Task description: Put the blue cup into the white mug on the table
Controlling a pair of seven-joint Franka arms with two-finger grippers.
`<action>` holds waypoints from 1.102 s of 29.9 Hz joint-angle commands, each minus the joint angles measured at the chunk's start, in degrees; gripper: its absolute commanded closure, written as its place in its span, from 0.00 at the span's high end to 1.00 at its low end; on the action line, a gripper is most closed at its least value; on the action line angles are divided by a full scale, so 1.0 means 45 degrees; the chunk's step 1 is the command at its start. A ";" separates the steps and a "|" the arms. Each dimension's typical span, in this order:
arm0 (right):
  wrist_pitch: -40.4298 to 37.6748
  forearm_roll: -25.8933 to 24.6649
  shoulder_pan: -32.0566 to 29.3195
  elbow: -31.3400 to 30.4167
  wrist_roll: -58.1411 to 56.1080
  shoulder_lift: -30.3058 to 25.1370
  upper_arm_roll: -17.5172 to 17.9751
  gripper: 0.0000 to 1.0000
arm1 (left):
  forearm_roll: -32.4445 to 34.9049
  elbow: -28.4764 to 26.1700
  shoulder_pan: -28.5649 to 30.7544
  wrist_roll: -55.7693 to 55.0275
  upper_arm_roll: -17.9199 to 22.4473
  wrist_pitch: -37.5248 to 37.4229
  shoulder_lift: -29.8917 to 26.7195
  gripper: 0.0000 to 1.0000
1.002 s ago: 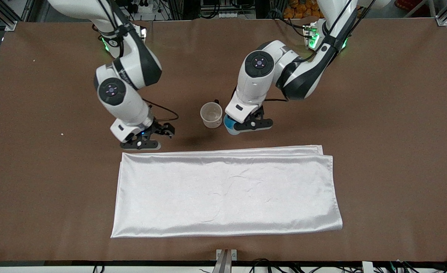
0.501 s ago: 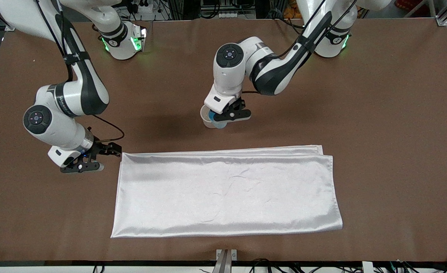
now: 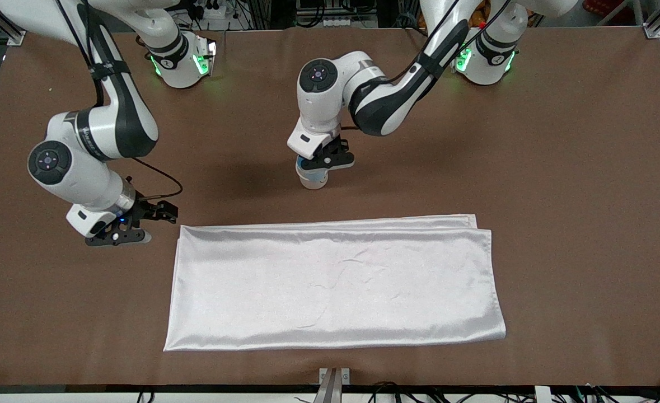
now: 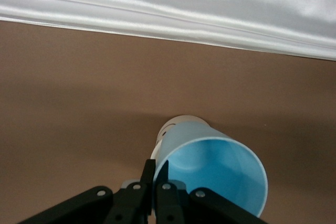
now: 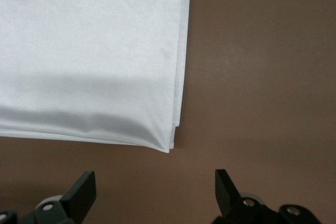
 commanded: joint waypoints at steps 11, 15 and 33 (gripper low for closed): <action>0.1932 -0.0250 -0.0526 -0.5263 -0.0359 -0.4198 0.0097 1.00 | 0.0488 0.0312 -0.0453 -0.0517 0.0078 -0.0044 0.0457 0.00; 0.1190 -0.0250 -0.0526 -0.5166 -0.0359 -0.4550 0.0116 1.00 | 0.0468 0.0332 -0.0414 -0.0478 0.0097 -0.0044 0.0516 0.57; -0.5371 -0.0173 -0.0545 0.1491 -0.0301 -0.3497 0.0116 1.00 | 0.0702 0.0625 0.0346 -0.0205 0.0195 -0.0200 -0.0459 1.00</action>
